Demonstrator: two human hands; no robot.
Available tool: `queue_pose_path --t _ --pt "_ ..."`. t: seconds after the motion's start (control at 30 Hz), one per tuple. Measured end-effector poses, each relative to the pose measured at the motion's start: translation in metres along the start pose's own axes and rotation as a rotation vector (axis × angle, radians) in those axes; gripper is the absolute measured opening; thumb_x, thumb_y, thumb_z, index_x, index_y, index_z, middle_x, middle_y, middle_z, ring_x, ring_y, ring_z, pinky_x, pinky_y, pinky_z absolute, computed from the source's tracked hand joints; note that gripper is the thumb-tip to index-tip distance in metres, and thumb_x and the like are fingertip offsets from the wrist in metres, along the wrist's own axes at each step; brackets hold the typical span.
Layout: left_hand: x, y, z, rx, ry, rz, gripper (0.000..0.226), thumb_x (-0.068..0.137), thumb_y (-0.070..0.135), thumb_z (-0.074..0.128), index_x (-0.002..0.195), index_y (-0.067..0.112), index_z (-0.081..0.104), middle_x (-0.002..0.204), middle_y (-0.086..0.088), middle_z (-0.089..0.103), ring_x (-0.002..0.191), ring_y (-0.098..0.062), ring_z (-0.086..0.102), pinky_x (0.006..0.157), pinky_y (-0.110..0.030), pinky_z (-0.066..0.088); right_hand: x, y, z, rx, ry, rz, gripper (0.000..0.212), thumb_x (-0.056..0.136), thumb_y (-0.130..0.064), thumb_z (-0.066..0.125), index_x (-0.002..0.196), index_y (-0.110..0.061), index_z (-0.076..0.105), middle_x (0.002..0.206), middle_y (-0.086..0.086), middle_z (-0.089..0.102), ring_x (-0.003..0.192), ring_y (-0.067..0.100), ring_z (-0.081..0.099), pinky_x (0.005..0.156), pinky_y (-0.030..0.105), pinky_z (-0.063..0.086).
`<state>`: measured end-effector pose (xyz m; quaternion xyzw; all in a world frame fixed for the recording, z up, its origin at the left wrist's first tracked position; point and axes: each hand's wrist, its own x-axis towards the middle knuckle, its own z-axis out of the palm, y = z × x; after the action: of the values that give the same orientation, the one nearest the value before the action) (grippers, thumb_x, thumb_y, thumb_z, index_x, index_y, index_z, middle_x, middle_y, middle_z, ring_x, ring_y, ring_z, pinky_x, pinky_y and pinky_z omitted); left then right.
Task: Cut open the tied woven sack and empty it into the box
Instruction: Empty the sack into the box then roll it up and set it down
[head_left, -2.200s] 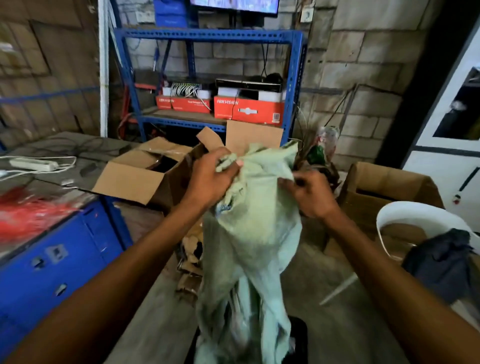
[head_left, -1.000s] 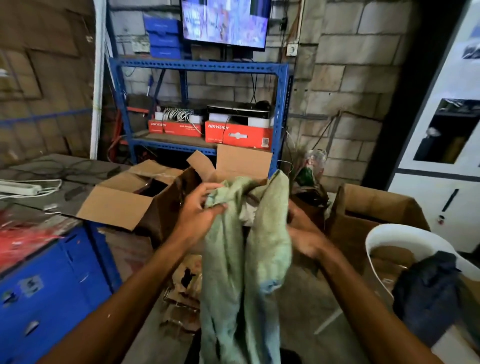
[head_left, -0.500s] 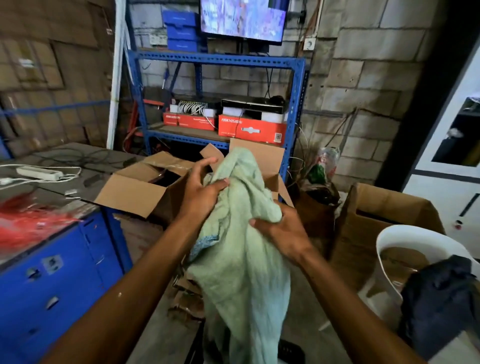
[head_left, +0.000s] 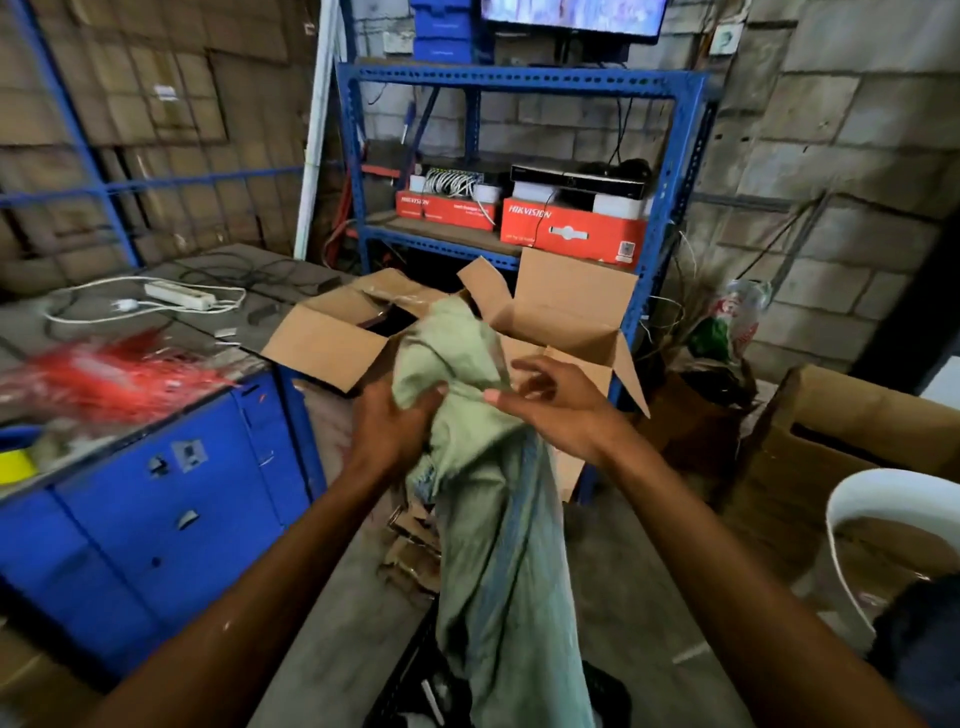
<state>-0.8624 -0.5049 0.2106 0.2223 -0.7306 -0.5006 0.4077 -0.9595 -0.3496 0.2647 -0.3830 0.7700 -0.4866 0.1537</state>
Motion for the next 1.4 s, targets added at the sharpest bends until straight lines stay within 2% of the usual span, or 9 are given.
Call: queue_pose_path --t 0.17,0.33,0.5,0.63,0.8,0.97,1.13,1.3,1.4 --pt "0.018 0.009 -0.004 -0.449 -0.027 -0.469 0.027 0.091 0.025 0.059 0.113 0.008 0.063 0.098 -0.008 0.071 0.093 -0.026 0.068 0.064 -0.027 0.057 -0.013 0.055 -0.009 0.392 -0.333 0.518 0.065 0.072 -0.073 0.050 0.124 -0.033 0.051 0.115 0.003 0.064 0.100 0.030 0.066 0.083 0.046 0.056" --pt "-0.042 -0.016 0.017 -0.278 -0.070 -0.774 0.020 0.100 0.009 0.036 0.101 0.007 0.056 0.102 -0.018 0.060 0.083 -0.027 0.058 0.066 -0.033 0.048 0.012 0.075 -0.005 0.697 -0.147 0.291 0.065 0.068 -0.045 0.076 0.127 -0.032 0.052 0.120 -0.001 0.067 0.108 0.021 0.063 0.101 0.046 0.047" --pt "-0.063 -0.007 -0.002 -0.185 0.397 -0.678 0.008 0.087 0.007 0.060 0.080 0.010 0.059 0.095 -0.020 0.066 0.089 -0.032 0.062 0.063 -0.031 0.041 0.015 0.078 0.026 0.339 -0.067 0.044 0.072 0.064 -0.028 0.079 0.129 -0.032 0.048 0.126 0.000 0.062 0.112 0.020 0.060 0.099 0.043 0.048" --pt "-0.096 0.016 -0.029 -0.347 0.208 -0.695 0.036 0.084 0.056 0.056 0.108 0.032 0.065 0.099 -0.004 0.070 0.088 -0.024 0.066 0.072 -0.035 0.048 0.001 0.055 0.079 0.106 -0.106 -0.190 0.058 0.081 -0.041 0.063 0.131 -0.019 0.043 0.127 -0.004 0.048 0.118 0.015 0.047 0.102 0.025 0.033" --pt "-0.154 0.010 -0.063 -0.013 0.634 -0.480 0.039 0.068 0.027 0.078 0.105 0.021 0.066 0.102 -0.008 0.074 0.089 -0.020 0.071 0.084 -0.041 0.057 -0.051 0.030 0.121 0.265 -0.856 -0.284 0.083 0.079 -0.016 0.072 0.145 -0.018 0.023 0.141 -0.008 0.034 0.129 0.001 0.034 0.100 0.004 0.032" --pt "-0.212 0.037 -0.129 -0.344 0.811 -0.433 0.018 0.085 0.007 0.059 0.101 0.007 0.068 0.101 -0.020 0.072 0.072 -0.023 0.073 0.062 -0.033 0.061 -0.042 0.012 0.135 0.322 -0.493 -0.075 0.074 0.076 -0.043 0.071 0.139 -0.023 0.038 0.145 0.002 0.041 0.134 0.018 0.038 0.106 0.024 0.033" --pt "-0.259 0.061 -0.163 -0.592 0.588 -0.608 0.027 0.079 0.025 0.056 0.093 0.005 0.068 0.079 -0.010 0.077 0.068 -0.023 0.073 0.054 -0.029 0.058 -0.061 -0.018 0.190 0.637 -1.036 0.247 0.080 0.059 -0.067 0.072 0.128 -0.031 0.053 0.131 0.003 0.060 0.119 0.023 0.057 0.105 0.048 0.042" --pt "-0.300 0.041 -0.232 0.282 0.928 -0.705 0.024 0.064 0.032 0.077 0.069 0.022 0.056 0.061 0.001 0.059 0.073 -0.023 0.059 0.062 -0.032 0.049 -0.111 -0.083 0.252 0.474 -0.813 -0.219 0.058 0.061 -0.020 0.085 0.113 -0.022 0.061 0.105 -0.002 0.071 0.090 0.006 0.067 0.069 0.009 0.049" --pt "-0.323 0.067 -0.260 0.014 1.026 -0.493 0.031 0.077 0.033 0.065 0.095 0.009 0.067 0.080 -0.016 0.068 0.057 -0.015 0.062 0.047 -0.022 0.047 -0.136 -0.110 0.290 0.462 -0.774 -0.372 0.073 0.063 -0.016 0.084 0.126 -0.018 0.048 0.118 0.003 0.064 0.108 0.017 0.061 0.089 0.023 0.047"
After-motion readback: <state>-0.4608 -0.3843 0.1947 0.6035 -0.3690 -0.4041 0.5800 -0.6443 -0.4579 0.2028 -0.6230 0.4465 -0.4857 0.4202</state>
